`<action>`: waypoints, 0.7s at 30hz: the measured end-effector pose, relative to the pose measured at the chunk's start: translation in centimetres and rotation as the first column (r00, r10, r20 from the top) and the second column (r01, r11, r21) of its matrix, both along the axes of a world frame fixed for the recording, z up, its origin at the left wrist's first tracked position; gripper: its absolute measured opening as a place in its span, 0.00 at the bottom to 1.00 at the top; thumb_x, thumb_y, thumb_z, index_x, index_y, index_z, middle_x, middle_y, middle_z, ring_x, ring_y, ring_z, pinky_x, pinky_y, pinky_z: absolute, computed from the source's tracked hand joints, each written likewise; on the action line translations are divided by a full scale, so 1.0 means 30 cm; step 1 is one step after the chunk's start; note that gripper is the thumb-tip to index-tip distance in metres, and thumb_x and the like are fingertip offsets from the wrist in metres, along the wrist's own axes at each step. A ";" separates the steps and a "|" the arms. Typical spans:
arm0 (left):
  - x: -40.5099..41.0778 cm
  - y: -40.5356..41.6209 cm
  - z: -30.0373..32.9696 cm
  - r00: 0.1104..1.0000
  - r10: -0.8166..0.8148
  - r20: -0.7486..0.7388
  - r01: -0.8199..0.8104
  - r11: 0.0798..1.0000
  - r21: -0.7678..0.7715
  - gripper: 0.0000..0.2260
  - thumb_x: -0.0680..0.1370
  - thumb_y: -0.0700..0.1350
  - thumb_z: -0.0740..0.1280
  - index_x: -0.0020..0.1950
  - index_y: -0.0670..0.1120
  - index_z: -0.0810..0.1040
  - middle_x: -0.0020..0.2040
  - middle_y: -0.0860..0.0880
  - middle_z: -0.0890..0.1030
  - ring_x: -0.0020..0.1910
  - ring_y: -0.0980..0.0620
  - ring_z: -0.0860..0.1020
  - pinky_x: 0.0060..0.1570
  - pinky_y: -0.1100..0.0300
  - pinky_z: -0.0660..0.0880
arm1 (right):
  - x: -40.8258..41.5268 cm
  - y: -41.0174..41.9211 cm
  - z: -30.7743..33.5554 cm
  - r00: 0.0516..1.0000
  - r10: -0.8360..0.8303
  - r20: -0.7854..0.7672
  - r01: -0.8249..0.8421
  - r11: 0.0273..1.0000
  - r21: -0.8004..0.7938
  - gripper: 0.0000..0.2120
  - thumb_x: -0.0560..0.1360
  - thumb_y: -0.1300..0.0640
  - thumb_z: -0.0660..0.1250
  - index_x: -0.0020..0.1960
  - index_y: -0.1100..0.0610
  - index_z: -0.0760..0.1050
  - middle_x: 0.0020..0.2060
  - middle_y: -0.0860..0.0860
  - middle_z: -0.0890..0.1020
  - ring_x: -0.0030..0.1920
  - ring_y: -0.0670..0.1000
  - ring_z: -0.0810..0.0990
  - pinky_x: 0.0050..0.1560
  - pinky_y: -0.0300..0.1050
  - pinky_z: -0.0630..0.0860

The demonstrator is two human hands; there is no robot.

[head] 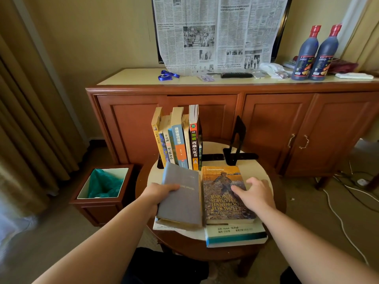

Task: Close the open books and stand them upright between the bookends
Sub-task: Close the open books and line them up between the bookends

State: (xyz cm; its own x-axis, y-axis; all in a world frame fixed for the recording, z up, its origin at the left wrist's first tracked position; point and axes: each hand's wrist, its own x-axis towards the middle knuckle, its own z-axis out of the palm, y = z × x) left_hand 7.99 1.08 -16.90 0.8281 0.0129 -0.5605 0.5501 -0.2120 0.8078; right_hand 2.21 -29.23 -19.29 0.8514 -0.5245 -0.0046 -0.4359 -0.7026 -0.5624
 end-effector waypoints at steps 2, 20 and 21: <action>0.005 0.006 0.038 0.999 0.028 0.032 -0.027 0.998 -0.053 0.23 0.71 0.46 0.83 0.58 0.37 0.79 0.50 0.38 0.87 0.47 0.36 0.87 0.47 0.41 0.85 | 0.007 0.023 0.028 0.997 0.051 0.059 -0.049 0.998 -0.025 0.28 0.73 0.33 0.72 0.63 0.51 0.76 0.54 0.47 0.71 0.53 0.52 0.78 0.45 0.46 0.77; 0.012 -0.054 -0.010 0.970 -0.229 0.074 0.161 0.845 0.509 0.30 0.79 0.58 0.72 0.73 0.41 0.72 0.66 0.40 0.78 0.63 0.41 0.79 0.60 0.48 0.77 | 0.025 0.075 0.177 0.986 0.019 0.167 -0.151 0.538 0.829 0.14 0.77 0.48 0.75 0.58 0.55 0.83 0.48 0.52 0.89 0.49 0.56 0.88 0.56 0.56 0.82; 0.009 -0.027 -0.043 0.961 -0.276 -0.023 0.224 0.728 0.647 0.37 0.77 0.63 0.73 0.76 0.41 0.68 0.69 0.40 0.75 0.64 0.41 0.77 0.61 0.49 0.77 | 0.018 0.062 0.172 0.992 0.015 0.128 -0.115 0.565 0.817 0.14 0.77 0.47 0.75 0.57 0.55 0.83 0.48 0.51 0.89 0.49 0.55 0.87 0.53 0.52 0.82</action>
State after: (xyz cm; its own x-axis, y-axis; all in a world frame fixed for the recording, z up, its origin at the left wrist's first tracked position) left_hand 8.28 0.28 -18.20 0.8892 0.1328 -0.4379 0.3505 -0.8127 0.4654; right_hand 2.74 -27.37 -14.14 0.9047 -0.2793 -0.3219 -0.3180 0.0605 -0.9462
